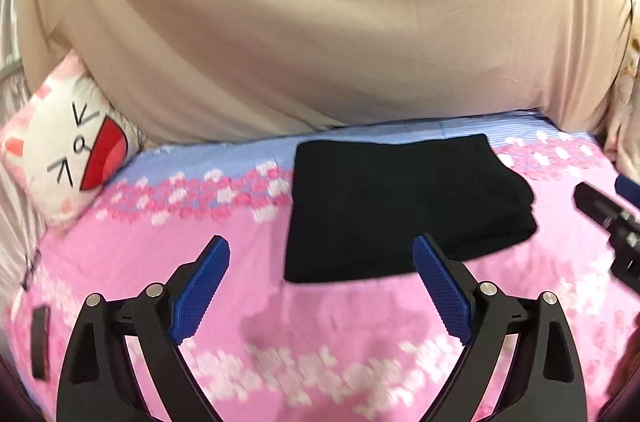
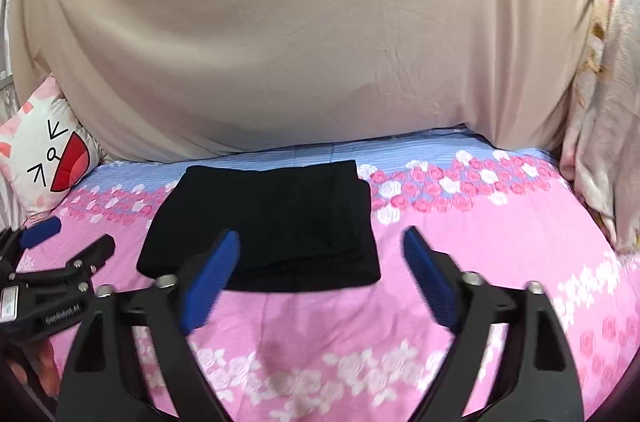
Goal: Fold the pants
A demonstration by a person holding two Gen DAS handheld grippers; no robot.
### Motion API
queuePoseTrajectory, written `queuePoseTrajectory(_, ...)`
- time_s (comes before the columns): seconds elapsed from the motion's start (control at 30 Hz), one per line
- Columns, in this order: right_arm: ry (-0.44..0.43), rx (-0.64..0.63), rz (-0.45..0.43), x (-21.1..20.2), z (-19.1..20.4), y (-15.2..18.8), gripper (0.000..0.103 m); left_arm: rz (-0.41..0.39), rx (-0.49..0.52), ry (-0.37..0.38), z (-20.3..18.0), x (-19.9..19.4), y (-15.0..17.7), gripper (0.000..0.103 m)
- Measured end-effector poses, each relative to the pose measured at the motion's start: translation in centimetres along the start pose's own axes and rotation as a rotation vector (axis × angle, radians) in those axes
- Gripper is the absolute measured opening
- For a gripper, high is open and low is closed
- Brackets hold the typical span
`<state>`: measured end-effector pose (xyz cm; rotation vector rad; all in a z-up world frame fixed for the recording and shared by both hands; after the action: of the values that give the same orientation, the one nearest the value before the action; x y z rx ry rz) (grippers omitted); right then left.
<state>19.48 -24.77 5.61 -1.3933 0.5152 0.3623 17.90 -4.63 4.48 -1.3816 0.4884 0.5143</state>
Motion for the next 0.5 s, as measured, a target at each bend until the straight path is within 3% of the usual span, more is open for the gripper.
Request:
queuePoseTrajectory(0.13,0.018,-0.014,-0.013,-1.0,1.1,0.8,0.097,0.005,-0.045,-0.001,0.1,-0.7,1.0,0.092)
queuePoseTrajectory(0.5,0.007,0.001,-0.01,-2.8,1.7,2.1,0.097,-0.027,-0.038,-0.024,-0.7,-3.4,2.6,0.095)
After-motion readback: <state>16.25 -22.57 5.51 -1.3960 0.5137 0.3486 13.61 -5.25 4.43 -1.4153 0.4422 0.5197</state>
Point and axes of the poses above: each gripper's, at about its wrist camera, not at the fingertips, and x roughly the way its jaws point, z to its left, y to its underside, the point moved 3 cm from there along x, roughly the way its jaws point, and after that the axes turned 1 degree about z, right-handed, at the moved point
